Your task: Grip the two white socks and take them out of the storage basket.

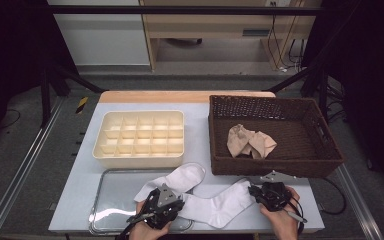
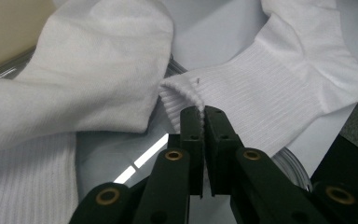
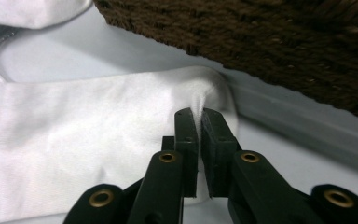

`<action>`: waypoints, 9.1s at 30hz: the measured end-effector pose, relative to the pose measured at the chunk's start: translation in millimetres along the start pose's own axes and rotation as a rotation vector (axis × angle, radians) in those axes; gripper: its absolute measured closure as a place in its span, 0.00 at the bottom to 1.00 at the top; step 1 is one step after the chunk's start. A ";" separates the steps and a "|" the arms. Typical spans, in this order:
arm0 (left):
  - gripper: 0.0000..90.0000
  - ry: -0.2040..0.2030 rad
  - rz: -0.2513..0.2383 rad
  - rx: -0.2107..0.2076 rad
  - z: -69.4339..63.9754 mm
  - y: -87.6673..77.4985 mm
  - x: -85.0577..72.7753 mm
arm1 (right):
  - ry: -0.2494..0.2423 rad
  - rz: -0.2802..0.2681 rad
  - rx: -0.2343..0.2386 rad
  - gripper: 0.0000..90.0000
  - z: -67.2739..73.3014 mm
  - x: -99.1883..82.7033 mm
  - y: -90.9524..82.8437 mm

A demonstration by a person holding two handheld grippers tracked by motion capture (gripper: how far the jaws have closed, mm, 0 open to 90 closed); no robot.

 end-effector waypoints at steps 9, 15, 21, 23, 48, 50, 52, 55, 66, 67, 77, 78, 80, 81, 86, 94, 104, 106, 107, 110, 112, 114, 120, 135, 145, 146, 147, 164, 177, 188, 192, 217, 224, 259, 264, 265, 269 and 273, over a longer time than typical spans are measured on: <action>0.88 0.017 -0.029 -0.017 -3.5 7.9 6.7 | 0.057 0.047 -0.099 0.95 -20.9 -9.7 -10.5; 0.74 -0.010 -0.129 -0.015 3.2 -18.6 20.9 | 0.060 -0.065 -0.117 0.79 -15.6 5.5 -22.2; 0.67 -0.035 -0.182 0.061 27.3 -56.5 23.1 | 0.035 -0.192 -0.022 0.74 13.9 28.6 -34.0; 0.66 -0.060 -0.174 0.093 38.4 -66.3 17.0 | 0.031 -0.220 0.052 0.76 33.6 38.6 -36.6; 0.71 -0.145 -0.037 0.142 51.7 -68.8 -37.7 | -0.130 -0.051 0.211 0.92 136.2 27.4 21.1; 0.72 -0.133 -0.018 0.147 51.6 -66.6 -38.7 | -0.125 -0.029 0.221 0.97 137.7 26.5 19.7; 0.74 -0.127 -0.011 0.151 51.4 -65.3 -38.7 | -0.129 -0.019 0.223 0.98 137.7 27.2 19.0; 0.79 -0.117 0.012 0.163 51.3 -64.1 -40.1 | -0.153 -0.015 0.214 0.98 132.1 28.0 13.4; 0.96 -0.147 0.025 0.126 59.0 -72.1 -44.9 | -0.144 -0.004 0.191 0.92 102.1 21.7 4.6; 0.96 -0.147 0.024 0.125 59.1 -72.6 -44.9 | -0.143 -0.022 0.197 0.90 103.6 24.7 2.9; 0.79 -0.170 -0.022 0.145 56.4 -70.0 -38.8 | -0.143 -0.134 0.292 0.78 158.7 68.5 4.1; 0.78 -0.171 -0.025 0.143 56.1 -69.7 -38.5 | -0.153 -0.135 0.294 0.77 167.1 71.0 7.7; 0.76 -0.165 -0.031 0.145 55.0 -69.1 -37.8 | -0.174 -0.131 0.292 0.73 177.1 72.7 12.9; 0.75 -0.163 -0.030 0.147 54.0 -68.7 -37.8 | -0.187 -0.126 0.282 0.73 181.7 73.0 17.6; 0.71 -0.149 -0.007 0.160 50.6 -63.1 -39.0 | -0.220 -0.085 0.257 0.83 186.5 67.4 34.6; 0.88 -0.092 0.063 0.178 49.7 -58.7 -40.9 | -0.226 -0.072 0.264 1.00 185.7 65.7 30.6; 0.98 -0.139 0.051 0.110 54.1 -66.8 -43.4 | -0.208 -0.129 0.290 0.74 192.5 73.2 29.7; 0.98 -0.143 0.049 0.110 55.1 -68.7 -44.1 | -0.226 -0.110 0.284 0.74 195.2 70.1 35.5; 0.98 -0.146 0.045 0.110 55.7 -69.2 -44.3 | -0.243 -0.090 0.277 0.75 195.5 66.8 38.4; 0.98 -0.156 0.040 0.113 58.0 -72.0 -44.7 | -0.271 -0.110 0.248 0.92 194.5 65.1 39.4; 0.98 -0.158 0.037 0.112 58.4 -72.8 -44.6 | -0.266 -0.112 0.245 0.99 195.6 64.7 39.1; 0.98 -0.153 0.037 0.104 58.4 -75.3 -45.2 | -0.271 -0.105 0.244 1.00 195.4 64.6 37.5; 0.98 -0.122 0.047 0.067 63.5 -91.4 -46.7 | -0.185 -0.137 0.309 1.00 182.5 78.1 10.7; 0.75 -0.203 -0.001 0.195 87.6 -106.2 -50.8 | -0.178 -0.130 0.234 0.89 180.7 91.5 27.5; 0.64 -0.256 0.027 0.229 84.3 -98.6 -61.5 | -0.157 -0.086 0.161 0.77 158.7 85.1 44.5; 0.64 -0.255 0.027 0.232 84.6 -97.3 -61.9 | -0.165 -0.082 0.161 0.77 159.6 83.0 47.4; 0.65 -0.255 0.022 0.235 84.8 -97.2 -61.5 | -0.165 -0.073 0.156 0.76 160.5 80.9 50.5; 0.89 -0.206 -0.045 0.235 116.6 -106.2 -49.4 | -0.152 0.002 0.313 0.97 180.3 56.3 13.1; 0.79 -0.218 -0.075 0.242 126.1 -109.7 -51.3 | -0.075 -0.090 0.221 0.78 131.3 51.8 14.0; 0.87 -0.216 -0.042 0.226 125.7 -102.9 -53.6 | -0.080 -0.043 0.199 0.91 140.1 52.8 43.3; 0.91 -0.203 -0.033 0.231 126.7 -101.2 -51.0 | -0.082 -0.043 0.176 1.00 138.4 54.2 42.5; 0.66 -0.127 -0.181 0.268 121.1 -118.1 -29.9 | -0.084 -0.093 0.167 0.77 107.3 32.1 -0.2; 0.51 -0.125 -0.165 0.281 113.3 -114.6 -26.5 | -0.108 -0.042 0.164 0.78 112.3 15.6 12.3; 0.54 -0.106 -0.236 0.217 88.4 -113.9 -9.8 | -0.021 -0.217 0.253 0.78 111.0 73.4 -8.5; 0.53 -0.074 -0.222 0.181 73.6 -105.5 1.4 | -0.015 -0.223 0.188 0.76 78.6 69.2 -16.9; 0.53 -0.070 -0.222 0.178 71.0 -104.0 4.4 | -0.004 -0.224 0.178 0.75 72.1 67.5 -18.5; 0.53 -0.049 -0.224 0.169 61.4 -94.7 17.9 | 0.022 -0.220 0.139 0.74 51.4 58.4 -20.6; 0.52 -0.037 -0.216 0.161 55.4 -85.9 25.4 | 0.017 -0.206 0.104 0.73 38.5 48.8 -21.2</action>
Point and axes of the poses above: each handheld gripper's, and its own axes: y roughly forward along the jaws, x roughly out of its top, z roughly to its left, the point moved 8 cm from there along y, roughly forward along the jaws, and after that the axes turned 15 degrees about -x, right-handed, at the moved point
